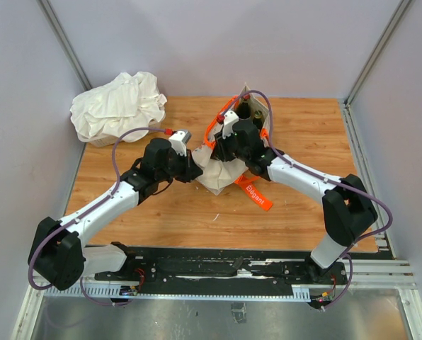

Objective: Take the beverage out of the canvas bag

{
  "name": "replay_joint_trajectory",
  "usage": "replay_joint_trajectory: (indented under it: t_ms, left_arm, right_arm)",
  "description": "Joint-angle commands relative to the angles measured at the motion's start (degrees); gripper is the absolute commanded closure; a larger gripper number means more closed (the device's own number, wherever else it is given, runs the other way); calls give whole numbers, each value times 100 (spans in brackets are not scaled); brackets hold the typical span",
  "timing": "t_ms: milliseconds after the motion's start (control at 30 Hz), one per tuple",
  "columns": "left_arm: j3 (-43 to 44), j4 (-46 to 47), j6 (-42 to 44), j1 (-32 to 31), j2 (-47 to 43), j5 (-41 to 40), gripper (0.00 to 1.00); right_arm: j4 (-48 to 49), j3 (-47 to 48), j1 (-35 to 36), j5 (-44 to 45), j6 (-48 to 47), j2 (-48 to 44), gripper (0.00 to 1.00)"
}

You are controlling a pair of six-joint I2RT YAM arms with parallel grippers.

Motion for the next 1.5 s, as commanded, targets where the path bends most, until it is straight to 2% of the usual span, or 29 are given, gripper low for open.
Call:
replay_joint_trajectory:
  t_ms: [0, 267, 567, 800, 1000, 1267, 1467]
  left_arm:
    - [45, -296, 121, 2, 36, -172, 100]
    - [45, -244, 125, 3, 73, -148, 99]
    - [5, -170, 129, 3, 120, -42, 99]
    - [-57, -144, 118, 2, 70, 10, 99]
    - [-86, -151, 132, 2, 28, 18, 99]
    - [-40, -211, 260, 3, -68, -12, 93]
    - [9, -217, 294, 2, -50, 10, 91]
  right_arm:
    - [-54, 363, -83, 1, -324, -417, 99]
    - [-25, 866, -72, 95, -724, -946, 99]
    - [-497, 1929, -72, 268, -1180, -1289, 99]
    - [-813, 2551, -71, 948, -1749, -1692, 99]
    - [-788, 2483, -91, 1951, -2210, -2118, 99]
    - [-1089, 2271, -97, 2152, -2116, -2536, 99]
    - [-1075, 1841, -96, 3018, -2199, -2826, 99]
